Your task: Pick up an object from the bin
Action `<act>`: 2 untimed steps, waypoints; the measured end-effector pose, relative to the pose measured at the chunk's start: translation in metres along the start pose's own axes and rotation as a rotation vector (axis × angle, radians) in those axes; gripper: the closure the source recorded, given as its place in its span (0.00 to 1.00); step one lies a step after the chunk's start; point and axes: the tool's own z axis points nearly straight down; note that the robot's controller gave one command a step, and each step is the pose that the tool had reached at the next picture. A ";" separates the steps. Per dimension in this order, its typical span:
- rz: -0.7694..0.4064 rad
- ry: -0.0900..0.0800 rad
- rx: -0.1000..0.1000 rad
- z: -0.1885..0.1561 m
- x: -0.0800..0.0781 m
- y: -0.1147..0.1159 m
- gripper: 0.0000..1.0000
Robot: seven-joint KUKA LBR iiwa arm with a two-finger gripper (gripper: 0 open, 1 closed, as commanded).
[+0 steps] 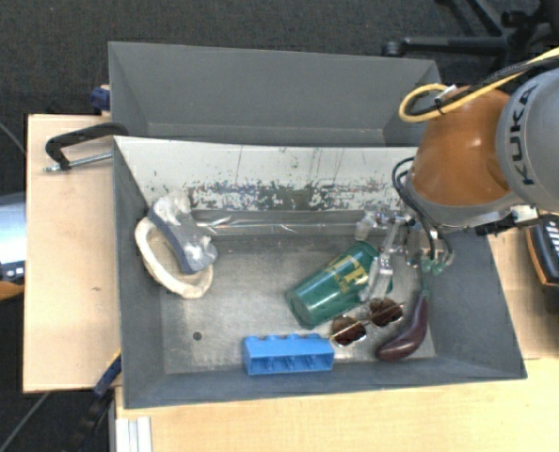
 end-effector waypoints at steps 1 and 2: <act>0.056 -0.005 0.000 0.011 0.001 0.007 0.00; 0.119 -0.004 -0.007 0.034 0.012 0.005 0.00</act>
Offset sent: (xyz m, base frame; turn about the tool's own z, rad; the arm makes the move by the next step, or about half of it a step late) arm -0.0201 -0.0148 -0.0499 0.1647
